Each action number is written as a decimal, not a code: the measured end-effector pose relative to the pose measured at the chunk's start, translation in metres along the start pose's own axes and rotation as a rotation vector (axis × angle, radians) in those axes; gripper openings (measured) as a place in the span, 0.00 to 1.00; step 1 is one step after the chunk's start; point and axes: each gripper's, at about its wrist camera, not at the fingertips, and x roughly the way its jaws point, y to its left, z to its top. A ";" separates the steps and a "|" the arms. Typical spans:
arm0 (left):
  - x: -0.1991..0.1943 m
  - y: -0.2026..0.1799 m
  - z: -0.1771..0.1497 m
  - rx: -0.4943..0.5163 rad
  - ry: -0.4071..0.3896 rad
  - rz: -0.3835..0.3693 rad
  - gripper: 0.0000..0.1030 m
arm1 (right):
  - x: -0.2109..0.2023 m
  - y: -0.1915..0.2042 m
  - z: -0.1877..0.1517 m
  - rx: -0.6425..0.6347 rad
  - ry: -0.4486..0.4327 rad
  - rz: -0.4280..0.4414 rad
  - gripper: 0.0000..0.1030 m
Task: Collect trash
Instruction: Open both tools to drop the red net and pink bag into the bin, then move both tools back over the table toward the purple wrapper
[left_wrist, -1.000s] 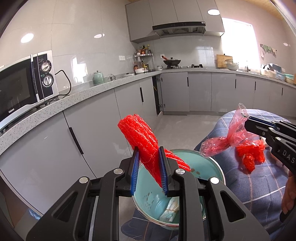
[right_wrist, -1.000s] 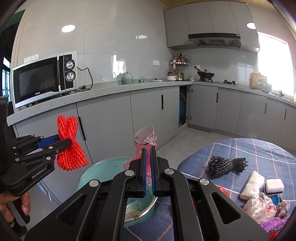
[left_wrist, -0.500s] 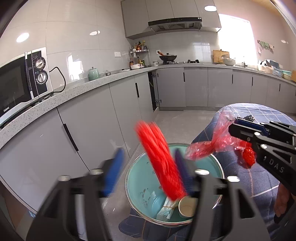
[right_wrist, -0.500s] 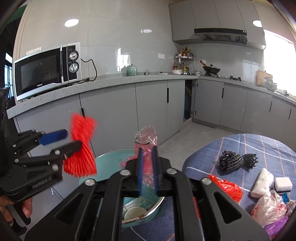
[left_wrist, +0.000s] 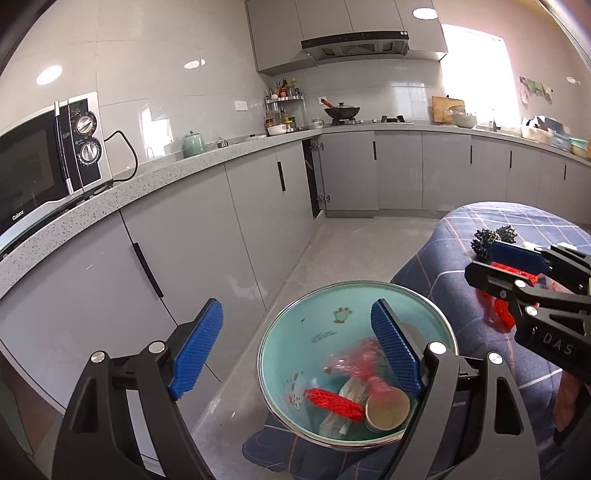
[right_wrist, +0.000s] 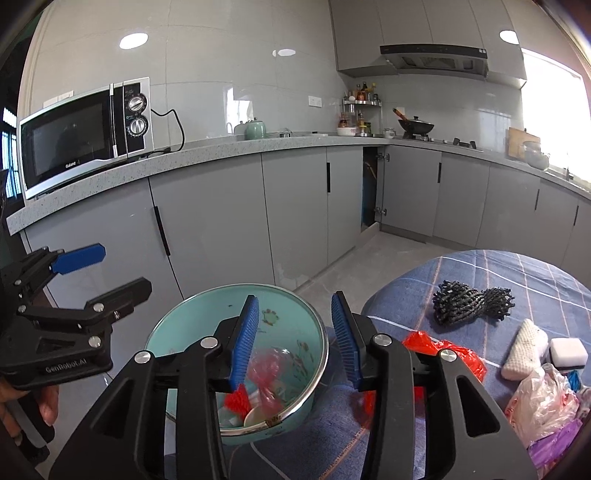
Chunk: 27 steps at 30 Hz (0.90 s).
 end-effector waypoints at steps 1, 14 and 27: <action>0.000 0.000 0.000 -0.001 -0.001 0.000 0.79 | -0.002 -0.001 0.000 0.003 -0.001 -0.003 0.42; -0.007 -0.018 0.000 0.026 -0.008 -0.039 0.81 | -0.042 -0.019 -0.001 -0.005 -0.032 -0.075 0.48; -0.021 -0.088 -0.002 0.114 -0.023 -0.145 0.84 | -0.128 -0.081 -0.030 0.017 -0.054 -0.245 0.55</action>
